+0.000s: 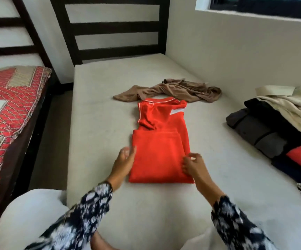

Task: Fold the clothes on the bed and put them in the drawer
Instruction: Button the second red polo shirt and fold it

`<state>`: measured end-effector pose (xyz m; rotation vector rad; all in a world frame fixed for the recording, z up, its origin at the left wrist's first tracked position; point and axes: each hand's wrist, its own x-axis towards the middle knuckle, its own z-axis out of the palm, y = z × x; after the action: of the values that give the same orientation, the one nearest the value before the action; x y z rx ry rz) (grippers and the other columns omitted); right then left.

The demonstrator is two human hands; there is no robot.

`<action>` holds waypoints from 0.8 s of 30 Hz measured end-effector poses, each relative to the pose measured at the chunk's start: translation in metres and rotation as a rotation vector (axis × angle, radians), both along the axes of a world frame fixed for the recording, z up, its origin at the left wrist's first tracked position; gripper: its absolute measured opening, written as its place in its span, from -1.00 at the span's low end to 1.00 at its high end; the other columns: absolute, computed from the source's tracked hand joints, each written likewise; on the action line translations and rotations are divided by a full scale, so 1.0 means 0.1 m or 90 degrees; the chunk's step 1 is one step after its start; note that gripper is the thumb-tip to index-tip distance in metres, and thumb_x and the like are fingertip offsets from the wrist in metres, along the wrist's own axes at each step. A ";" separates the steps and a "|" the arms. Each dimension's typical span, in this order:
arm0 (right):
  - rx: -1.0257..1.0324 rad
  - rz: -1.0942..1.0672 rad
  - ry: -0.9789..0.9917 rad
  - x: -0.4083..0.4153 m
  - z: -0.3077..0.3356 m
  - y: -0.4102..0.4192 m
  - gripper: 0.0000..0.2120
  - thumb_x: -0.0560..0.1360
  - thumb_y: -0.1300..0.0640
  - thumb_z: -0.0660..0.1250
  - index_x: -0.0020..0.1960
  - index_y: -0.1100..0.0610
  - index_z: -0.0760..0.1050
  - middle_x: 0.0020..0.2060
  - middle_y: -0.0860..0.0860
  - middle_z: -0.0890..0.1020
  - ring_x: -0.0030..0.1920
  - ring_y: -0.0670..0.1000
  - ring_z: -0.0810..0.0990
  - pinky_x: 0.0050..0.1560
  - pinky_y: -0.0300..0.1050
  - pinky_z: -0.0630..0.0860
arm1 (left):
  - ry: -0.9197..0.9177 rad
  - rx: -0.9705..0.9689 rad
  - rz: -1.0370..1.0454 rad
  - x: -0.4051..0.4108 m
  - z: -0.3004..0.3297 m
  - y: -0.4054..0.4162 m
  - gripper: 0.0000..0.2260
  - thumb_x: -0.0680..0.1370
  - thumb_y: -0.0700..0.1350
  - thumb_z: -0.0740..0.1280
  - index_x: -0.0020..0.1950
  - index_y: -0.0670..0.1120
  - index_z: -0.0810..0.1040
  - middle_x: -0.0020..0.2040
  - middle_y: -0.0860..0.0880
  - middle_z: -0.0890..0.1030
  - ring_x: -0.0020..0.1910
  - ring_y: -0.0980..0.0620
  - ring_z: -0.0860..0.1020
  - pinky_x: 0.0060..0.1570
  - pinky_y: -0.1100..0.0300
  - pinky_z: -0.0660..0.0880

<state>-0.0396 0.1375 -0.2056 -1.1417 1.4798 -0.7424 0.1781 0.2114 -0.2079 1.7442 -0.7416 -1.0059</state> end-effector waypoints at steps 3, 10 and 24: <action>-0.135 0.115 0.209 0.01 -0.15 0.18 -0.67 0.53 0.19 0.31 0.27 0.21 0.40 0.03 0.12 0.54 -0.05 0.05 0.54 -0.11 -0.31 0.45 | -0.195 -0.006 0.058 -0.09 -0.25 0.22 -0.68 0.55 0.05 0.34 0.11 -0.19 0.50 -0.06 -0.14 0.60 -0.08 -0.09 0.58 -0.09 0.12 0.45; -0.108 0.138 0.374 0.13 -0.22 0.09 -0.46 0.52 -0.05 0.33 0.34 0.27 0.34 0.26 0.20 0.46 0.26 0.24 0.45 0.25 0.07 0.40 | -0.282 0.010 0.010 -0.24 -0.36 0.32 -0.85 0.53 -0.08 0.38 0.01 -0.14 0.57 -0.07 -0.09 0.57 -0.21 0.12 0.51 -0.27 0.42 0.36; 0.014 0.028 0.051 0.27 -0.08 -0.70 -0.44 0.34 0.00 0.47 0.18 0.32 0.45 0.10 0.21 0.60 0.05 0.19 0.61 -0.03 -0.03 0.54 | -0.126 0.068 0.063 -0.02 -0.11 -0.43 -0.73 0.52 -0.02 0.37 -0.09 -0.25 0.61 -0.16 -0.14 0.66 -0.16 -0.12 0.61 -0.12 0.09 0.54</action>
<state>-0.0131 0.0678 -0.2138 -1.1955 1.5213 -0.6556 0.1758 0.1680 -0.2190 1.9743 -0.7282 -0.8259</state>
